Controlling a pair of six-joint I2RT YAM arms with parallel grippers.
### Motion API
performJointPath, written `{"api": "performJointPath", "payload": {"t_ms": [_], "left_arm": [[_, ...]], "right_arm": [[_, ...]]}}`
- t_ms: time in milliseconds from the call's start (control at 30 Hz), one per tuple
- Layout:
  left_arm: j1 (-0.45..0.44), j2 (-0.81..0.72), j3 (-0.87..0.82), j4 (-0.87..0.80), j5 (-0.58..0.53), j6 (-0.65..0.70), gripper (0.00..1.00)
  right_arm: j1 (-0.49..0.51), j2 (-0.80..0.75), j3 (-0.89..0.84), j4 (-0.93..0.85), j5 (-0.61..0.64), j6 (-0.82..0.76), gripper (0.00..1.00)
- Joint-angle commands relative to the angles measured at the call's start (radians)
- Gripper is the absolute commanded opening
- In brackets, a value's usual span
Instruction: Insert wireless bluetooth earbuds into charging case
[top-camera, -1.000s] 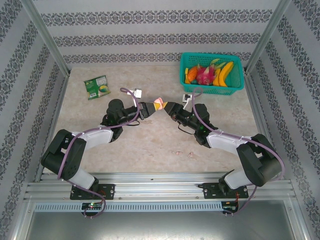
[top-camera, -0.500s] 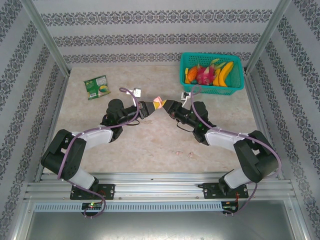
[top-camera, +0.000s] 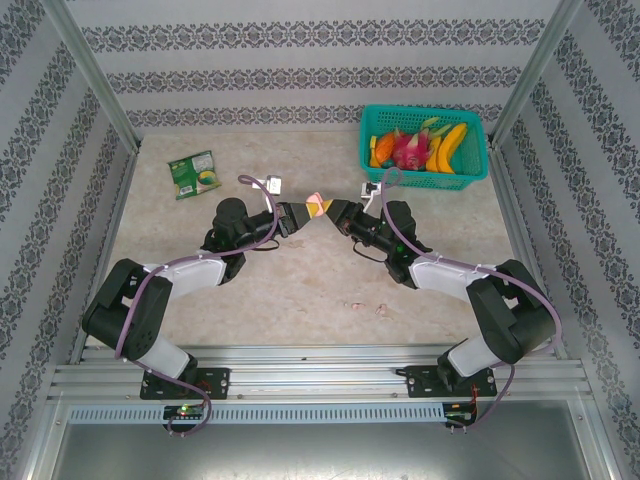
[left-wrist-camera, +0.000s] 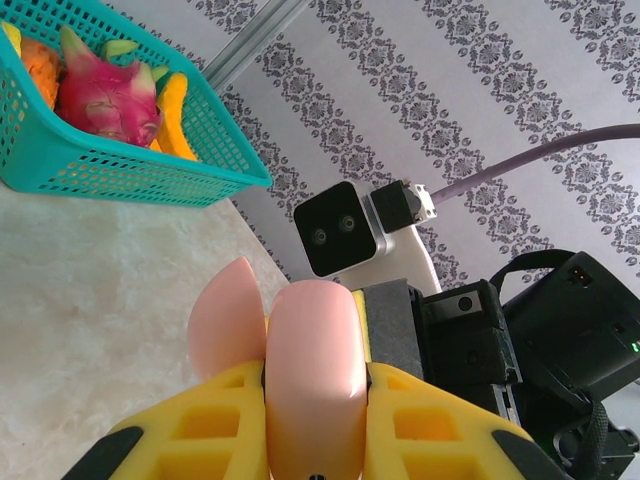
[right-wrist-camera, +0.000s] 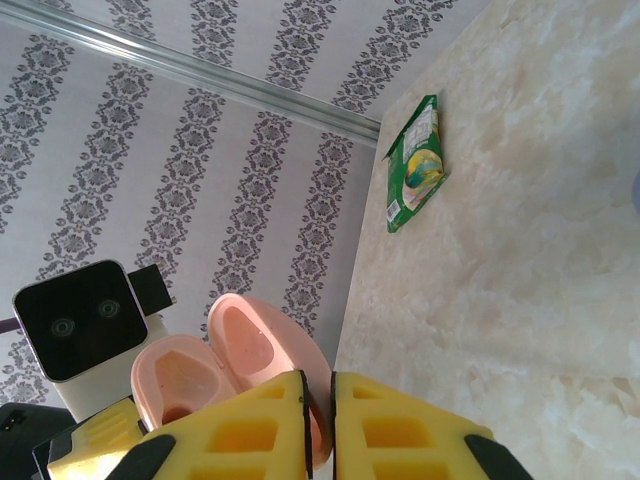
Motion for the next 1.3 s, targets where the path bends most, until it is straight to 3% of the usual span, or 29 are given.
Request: {"api": "performJointPath", "payload": {"t_ms": [0,167,400,667,800,1033,1267], "left_arm": [[-0.024,-0.034,0.007,0.032,0.037,0.014,0.19],[-0.025,-0.04,0.003,0.024,0.028,0.02,0.28],[-0.025,-0.065,-0.015,0.005,-0.017,0.033,0.53],[-0.023,-0.128,-0.021,-0.083,-0.064,0.085,0.7],[-0.009,-0.198,0.03,-0.287,-0.074,0.184,0.82],[0.067,-0.25,0.189,-0.695,-0.009,0.378,0.98],[0.128,-0.16,0.433,-1.081,0.104,0.584,1.0]], "right_arm": [[-0.006,0.007,0.027,0.018,-0.009,0.003,0.11],[-0.007,0.006,0.029,0.014,-0.007,0.003,0.09],[-0.018,-0.002,0.042,-0.023,-0.01,-0.015,0.06],[-0.05,-0.021,0.072,-0.108,-0.031,-0.065,0.03],[-0.074,-0.055,0.108,-0.241,-0.047,-0.15,0.02],[-0.098,-0.119,0.243,-0.622,-0.013,-0.456,0.0],[-0.098,-0.149,0.358,-0.847,0.051,-0.745,0.0]]}}
